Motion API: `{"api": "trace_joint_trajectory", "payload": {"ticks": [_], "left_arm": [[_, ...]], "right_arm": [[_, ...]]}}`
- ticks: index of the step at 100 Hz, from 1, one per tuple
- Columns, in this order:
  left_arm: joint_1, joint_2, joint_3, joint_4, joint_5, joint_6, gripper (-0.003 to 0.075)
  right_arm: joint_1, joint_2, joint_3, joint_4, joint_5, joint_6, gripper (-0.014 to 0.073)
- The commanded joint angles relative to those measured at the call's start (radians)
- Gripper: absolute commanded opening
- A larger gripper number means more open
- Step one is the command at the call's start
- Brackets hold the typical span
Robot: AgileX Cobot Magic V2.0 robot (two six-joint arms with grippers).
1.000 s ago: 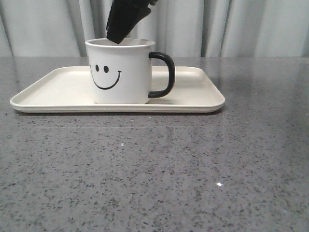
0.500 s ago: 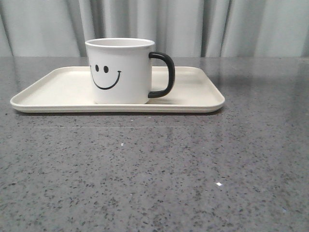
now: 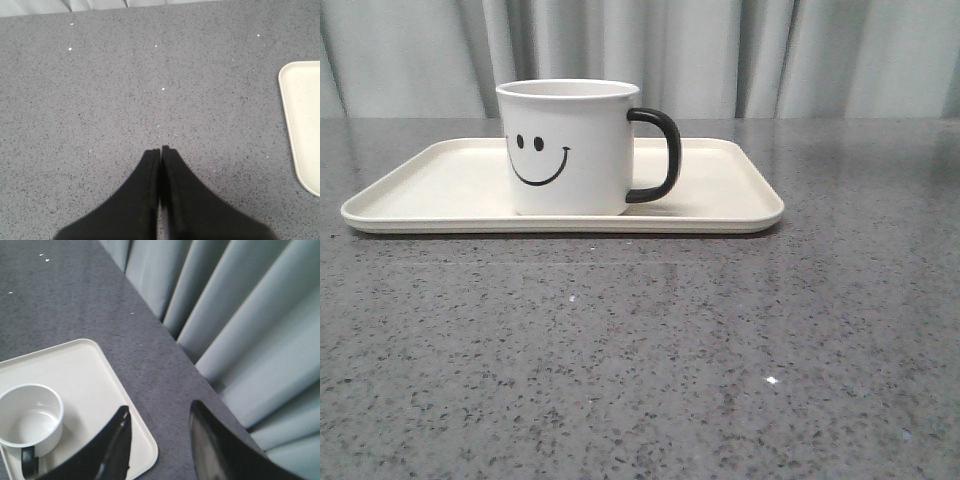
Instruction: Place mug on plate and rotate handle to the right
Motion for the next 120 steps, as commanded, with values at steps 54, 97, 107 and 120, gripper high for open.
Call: {"api": "trace_joint_trajectory", "payload": {"ticks": [54, 97, 107, 120], "left_arm": [[0.001, -0.007, -0.021, -0.014, -0.096, -0.009, -0.002], [0.001, -0.007, -0.021, -0.029, -0.135, -0.009, -0.002], [0.001, -0.007, -0.021, -0.029, -0.139, -0.009, -0.002], [0.001, -0.007, -0.021, -0.029, -0.152, -0.009, -0.002]], "right_arm": [[-0.369, -0.127, 0.078, 0.286, -0.116, 0.062, 0.023], [-0.486, -0.254, 0.386, 0.303, -0.283, 0.016, 0.0223], [-0.497, -0.301, 0.502, 0.33, -0.316, -0.022, 0.0171], [-0.5, -0.375, 0.645, 0.394, -0.387, -0.093, 0.0033]]}}
